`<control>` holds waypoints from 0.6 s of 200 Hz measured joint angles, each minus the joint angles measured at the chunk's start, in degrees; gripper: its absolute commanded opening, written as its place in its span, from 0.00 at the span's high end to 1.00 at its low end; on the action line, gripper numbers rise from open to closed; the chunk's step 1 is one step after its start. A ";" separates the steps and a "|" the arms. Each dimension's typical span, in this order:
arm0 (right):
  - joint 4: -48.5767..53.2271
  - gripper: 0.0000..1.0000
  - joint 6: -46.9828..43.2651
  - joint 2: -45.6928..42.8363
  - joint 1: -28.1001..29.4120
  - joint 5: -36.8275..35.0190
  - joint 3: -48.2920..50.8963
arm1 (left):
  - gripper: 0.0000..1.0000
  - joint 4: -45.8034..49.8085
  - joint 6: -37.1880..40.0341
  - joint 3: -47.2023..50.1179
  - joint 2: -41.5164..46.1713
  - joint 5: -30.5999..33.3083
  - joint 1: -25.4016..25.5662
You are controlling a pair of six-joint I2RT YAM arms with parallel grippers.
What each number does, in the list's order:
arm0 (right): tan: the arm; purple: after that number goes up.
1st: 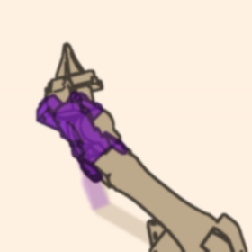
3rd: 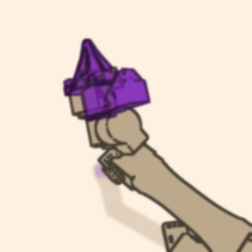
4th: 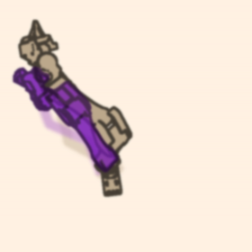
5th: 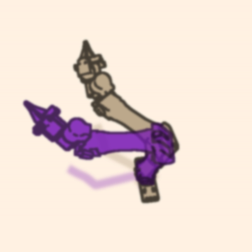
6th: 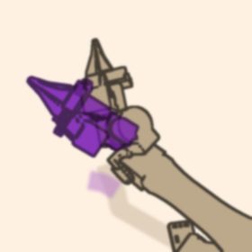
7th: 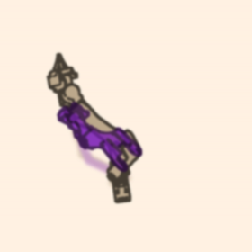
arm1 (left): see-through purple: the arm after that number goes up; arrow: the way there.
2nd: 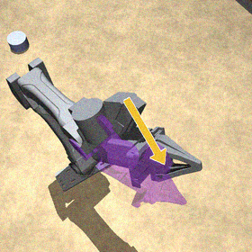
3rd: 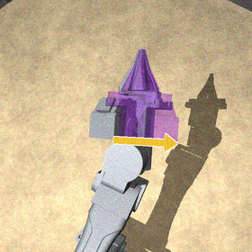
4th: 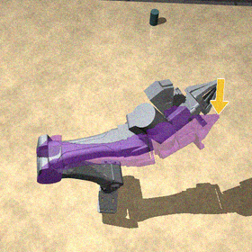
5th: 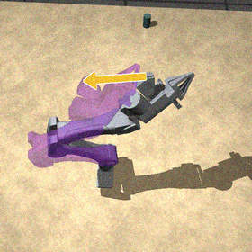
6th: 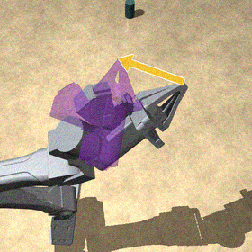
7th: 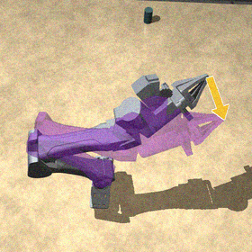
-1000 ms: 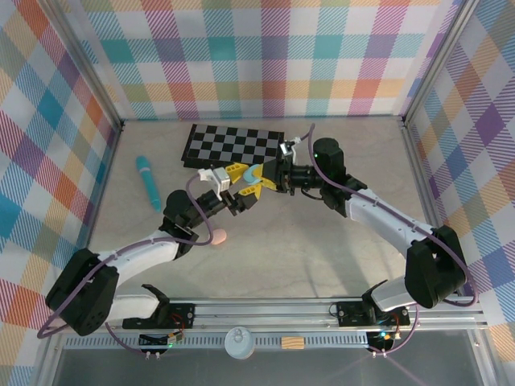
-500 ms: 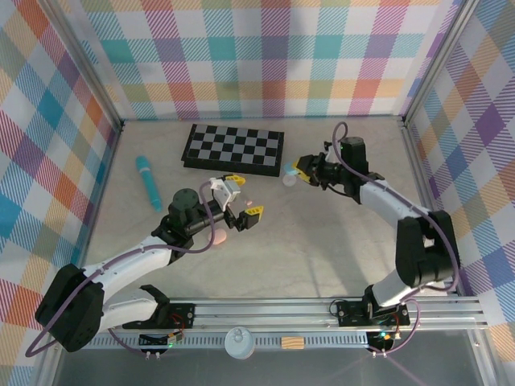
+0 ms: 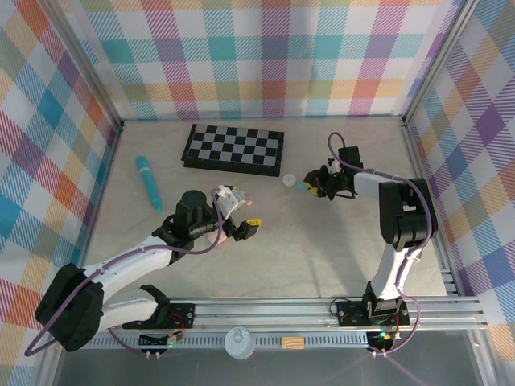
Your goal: Insert the wireless bluetooth earbuds into the charging case
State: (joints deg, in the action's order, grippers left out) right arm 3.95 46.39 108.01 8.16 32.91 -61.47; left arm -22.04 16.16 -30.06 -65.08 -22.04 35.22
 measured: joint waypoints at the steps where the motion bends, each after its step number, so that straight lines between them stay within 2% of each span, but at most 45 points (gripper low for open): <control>1: 0.04 0.77 -0.09 0.09 -0.02 0.00 -0.02 | 0.00 0.00 0.00 0.00 0.00 0.07 0.00; 29: 0.92 0.67 -0.98 1.38 -0.33 -0.68 -0.26 | 0.00 -0.11 -0.02 0.00 0.00 0.33 0.00; 52: 2.14 0.49 -2.80 1.46 -0.79 -1.88 -0.48 | 0.00 -0.07 -0.66 0.00 0.00 2.71 0.09; 85: 5.81 0.34 -6.05 -0.81 -1.09 -6.08 -0.57 | 0.00 3.17 -4.55 -0.02 0.48 11.43 -0.02; 120: 8.92 0.25 -11.26 -11.15 -1.07 -9.97 -0.17 | 0.00 12.85 -11.93 -0.94 2.67 21.51 -1.95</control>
State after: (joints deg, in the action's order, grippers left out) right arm 12.86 35.14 96.86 7.09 22.94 -61.65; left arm -9.19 4.23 -31.00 -62.41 -0.54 33.28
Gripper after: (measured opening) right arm 0.724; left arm 0.997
